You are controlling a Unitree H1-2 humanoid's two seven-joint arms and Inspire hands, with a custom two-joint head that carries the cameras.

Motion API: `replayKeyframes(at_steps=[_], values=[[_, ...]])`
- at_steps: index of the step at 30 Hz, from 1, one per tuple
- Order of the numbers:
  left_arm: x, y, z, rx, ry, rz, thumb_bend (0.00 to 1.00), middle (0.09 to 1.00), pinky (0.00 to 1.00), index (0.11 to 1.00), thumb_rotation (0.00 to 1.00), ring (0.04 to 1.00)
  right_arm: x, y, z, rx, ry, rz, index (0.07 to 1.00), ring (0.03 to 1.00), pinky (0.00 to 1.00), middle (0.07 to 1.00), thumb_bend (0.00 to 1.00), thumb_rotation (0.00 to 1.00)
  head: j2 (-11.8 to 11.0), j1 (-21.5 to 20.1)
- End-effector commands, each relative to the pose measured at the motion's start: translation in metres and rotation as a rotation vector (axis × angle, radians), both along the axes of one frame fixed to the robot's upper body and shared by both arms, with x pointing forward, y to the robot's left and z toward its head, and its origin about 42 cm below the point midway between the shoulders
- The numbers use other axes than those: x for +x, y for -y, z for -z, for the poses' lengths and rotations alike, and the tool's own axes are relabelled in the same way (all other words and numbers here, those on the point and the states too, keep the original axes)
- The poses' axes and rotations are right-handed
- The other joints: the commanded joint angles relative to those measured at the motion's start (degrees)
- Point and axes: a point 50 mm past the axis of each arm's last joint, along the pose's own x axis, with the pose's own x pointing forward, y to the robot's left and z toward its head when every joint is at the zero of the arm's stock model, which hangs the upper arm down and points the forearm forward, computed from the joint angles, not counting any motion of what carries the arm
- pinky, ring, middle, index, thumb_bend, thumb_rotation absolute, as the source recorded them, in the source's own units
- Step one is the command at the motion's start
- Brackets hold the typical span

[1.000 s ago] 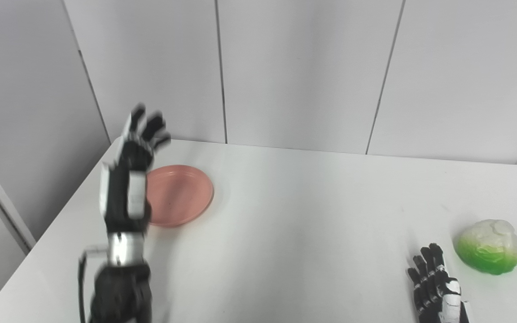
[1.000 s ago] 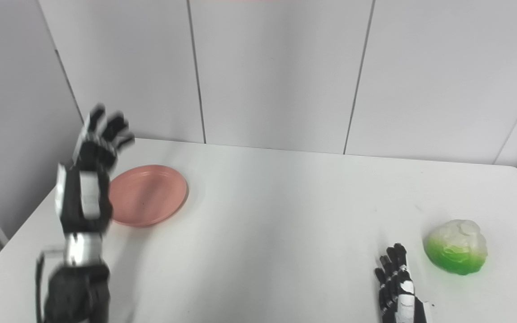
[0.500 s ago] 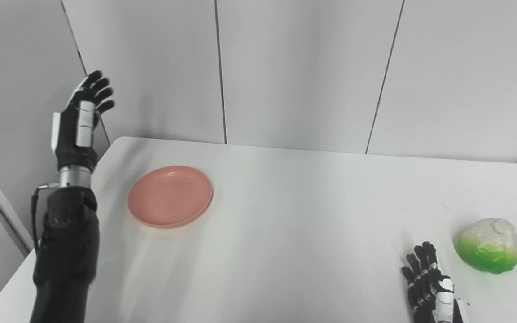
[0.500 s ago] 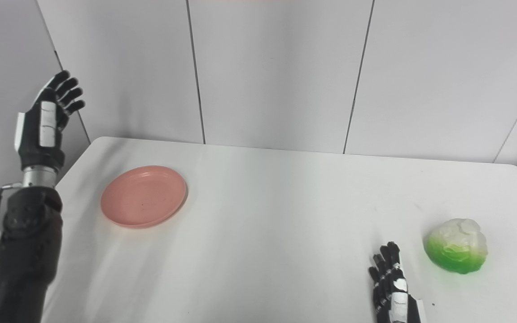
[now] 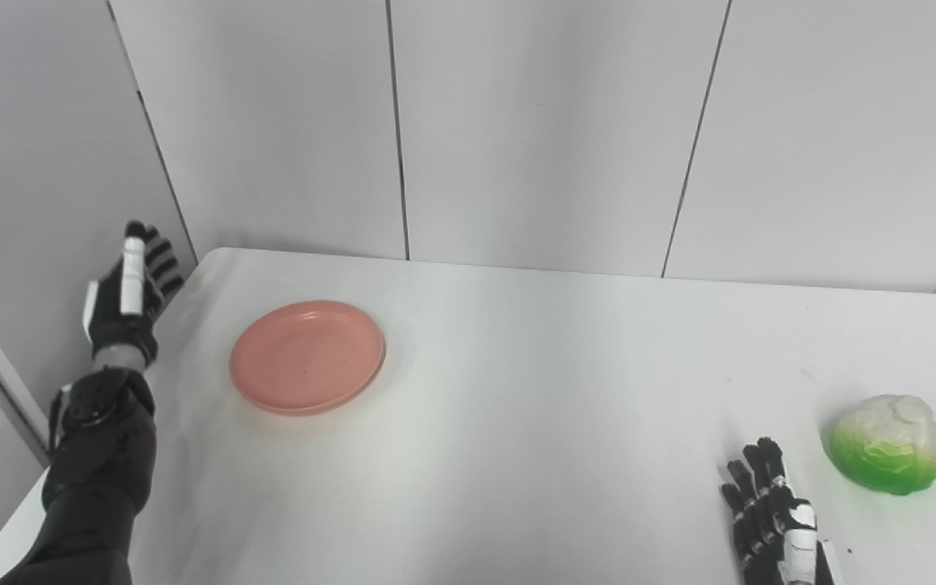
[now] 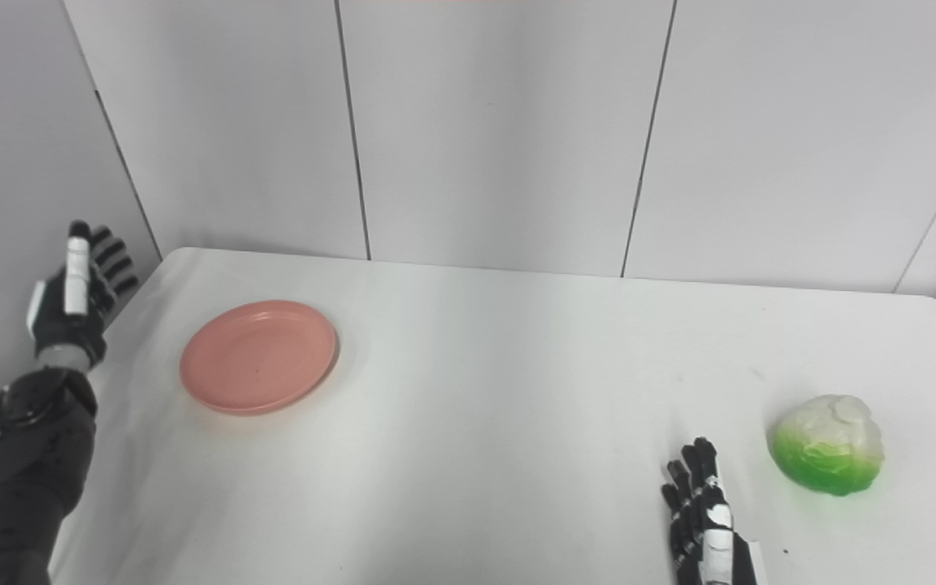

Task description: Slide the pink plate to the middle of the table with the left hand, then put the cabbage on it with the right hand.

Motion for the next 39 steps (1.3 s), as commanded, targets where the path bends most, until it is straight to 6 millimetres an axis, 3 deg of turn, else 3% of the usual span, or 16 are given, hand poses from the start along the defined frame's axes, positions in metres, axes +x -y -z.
replayKeyframes(at_steps=[1, 9, 18, 22, 32, 39], values=[[0.011, 0.007, -0.016, -0.007, 0.060, 0.070, 0.81, 0.871, 0.80, 0.839, 0.90, 0.871, -0.028, 0.004, 0.010, -0.007, -0.061, 0.015, 0.997, 0.976, 1.00, 1.000, 0.84, 1.00, 0.3, 0.0], [0.007, 0.045, 0.022, -0.044, 0.008, 0.213, 0.87, 0.882, 0.75, 0.864, 0.86, 0.851, -0.031, 0.003, 0.006, -0.003, -0.057, 0.013, 0.988, 0.971, 1.00, 0.995, 0.84, 1.00, 1.5, -0.5], [-0.005, 0.097, 0.049, -0.131, -0.004, 0.351, 0.84, 0.852, 0.76, 0.844, 0.86, 0.846, -0.033, 0.000, 0.002, -0.013, -0.049, 0.003, 0.980, 0.960, 1.00, 0.988, 0.84, 1.00, 2.5, -1.5], [-0.011, 0.116, 0.053, -0.130, -0.002, 0.433, 0.86, 0.862, 0.75, 0.848, 0.88, 0.849, -0.032, -0.002, 0.001, -0.008, -0.053, 0.005, 0.971, 0.948, 0.99, 0.980, 0.85, 1.00, 2.8, -1.8], [-0.026, 0.158, 0.054, -0.151, -0.006, 0.527, 0.91, 0.820, 0.70, 0.818, 0.83, 0.818, -0.032, -0.007, -0.002, -0.013, -0.049, -0.003, 0.967, 0.939, 0.98, 0.974, 0.84, 1.00, 3.6, -3.2], [-0.029, 0.200, 0.061, -0.068, -0.030, 0.422, 0.84, 0.858, 0.76, 0.826, 0.83, 0.840, -0.031, -0.012, -0.005, -0.020, -0.047, -0.002, 0.964, 0.934, 0.96, 0.971, 0.85, 1.00, 4.2, -4.9]])
